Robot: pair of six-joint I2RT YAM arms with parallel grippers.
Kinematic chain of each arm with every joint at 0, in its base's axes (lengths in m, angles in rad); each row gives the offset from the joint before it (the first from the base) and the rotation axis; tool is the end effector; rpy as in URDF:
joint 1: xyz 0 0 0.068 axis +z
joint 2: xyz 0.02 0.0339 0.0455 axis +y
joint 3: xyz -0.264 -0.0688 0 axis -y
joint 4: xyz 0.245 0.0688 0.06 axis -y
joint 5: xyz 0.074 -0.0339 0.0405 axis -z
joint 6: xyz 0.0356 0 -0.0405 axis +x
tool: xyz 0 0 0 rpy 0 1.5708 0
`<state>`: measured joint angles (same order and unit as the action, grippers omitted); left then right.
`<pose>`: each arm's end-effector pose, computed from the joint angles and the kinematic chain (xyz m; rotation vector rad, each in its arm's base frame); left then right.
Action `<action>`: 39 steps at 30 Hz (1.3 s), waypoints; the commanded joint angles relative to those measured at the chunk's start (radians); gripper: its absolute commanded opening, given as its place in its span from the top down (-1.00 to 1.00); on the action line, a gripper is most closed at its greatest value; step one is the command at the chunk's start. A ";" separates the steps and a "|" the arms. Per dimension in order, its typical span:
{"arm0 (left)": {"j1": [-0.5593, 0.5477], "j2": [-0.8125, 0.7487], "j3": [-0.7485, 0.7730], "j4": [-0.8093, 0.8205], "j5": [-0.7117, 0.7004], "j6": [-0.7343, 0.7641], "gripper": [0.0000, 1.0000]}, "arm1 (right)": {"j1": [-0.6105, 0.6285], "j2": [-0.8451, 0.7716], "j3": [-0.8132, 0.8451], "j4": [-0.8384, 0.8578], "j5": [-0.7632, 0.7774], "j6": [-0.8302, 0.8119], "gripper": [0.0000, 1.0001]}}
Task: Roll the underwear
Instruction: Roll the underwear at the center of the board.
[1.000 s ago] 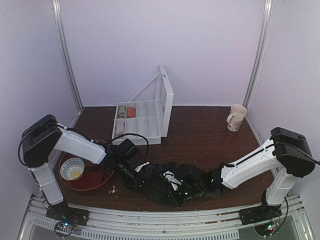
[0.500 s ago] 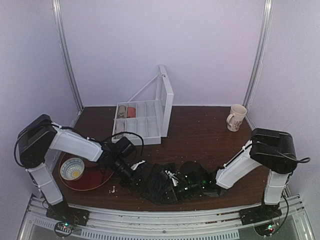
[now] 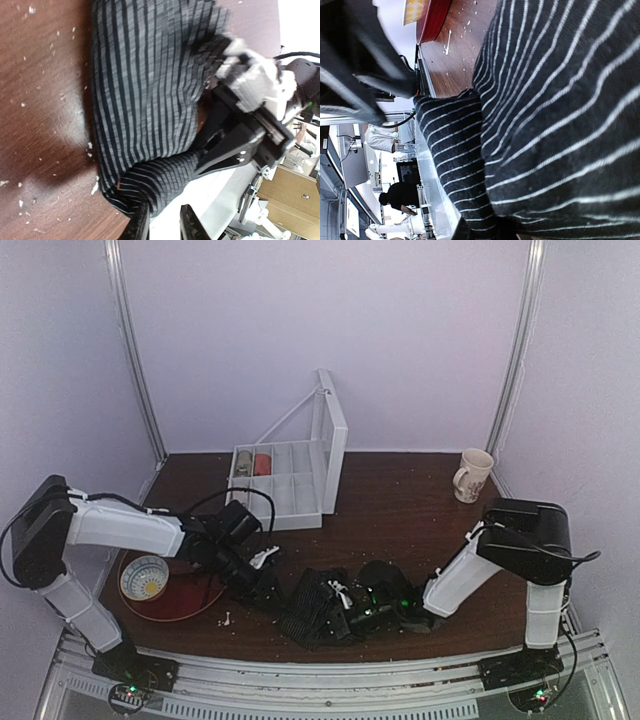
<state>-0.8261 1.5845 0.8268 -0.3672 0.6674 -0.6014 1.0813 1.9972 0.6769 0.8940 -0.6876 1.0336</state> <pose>0.1782 -0.2258 0.1607 -0.5334 -2.7617 1.1510 0.1401 0.3111 0.0894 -0.6312 2.4666 1.8283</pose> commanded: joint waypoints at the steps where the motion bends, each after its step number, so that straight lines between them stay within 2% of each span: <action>1: 0.005 -0.054 -0.006 0.018 -0.033 0.026 0.44 | -0.006 0.045 0.022 -0.259 0.003 0.021 1.00; 7: -0.002 -0.053 -0.023 0.070 0.016 0.041 0.70 | -0.025 0.025 0.106 -0.441 -0.011 -0.039 1.00; 16: -0.030 -0.012 -0.065 0.109 0.042 0.056 0.92 | -0.044 0.021 0.163 -0.544 -0.025 -0.068 1.00; 22: -0.040 0.009 -0.068 0.098 0.014 0.065 0.93 | -0.045 0.016 0.178 -0.578 -0.025 -0.084 1.00; 33: -0.041 0.160 -0.046 0.029 -0.081 0.030 0.89 | -0.046 -0.009 0.209 -0.668 -0.002 -0.138 0.97; 37: -0.041 0.188 -0.042 0.022 -0.084 0.018 0.90 | -0.044 -0.015 0.215 -0.684 0.002 -0.154 0.86; 39: -0.041 0.198 -0.036 0.011 -0.087 0.017 0.90 | -0.042 -0.026 0.220 -0.699 0.014 -0.176 0.69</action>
<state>-0.8612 1.7126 0.8127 -0.2848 0.6964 -0.5732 1.0439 1.9713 0.9131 0.3763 -0.7547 0.9043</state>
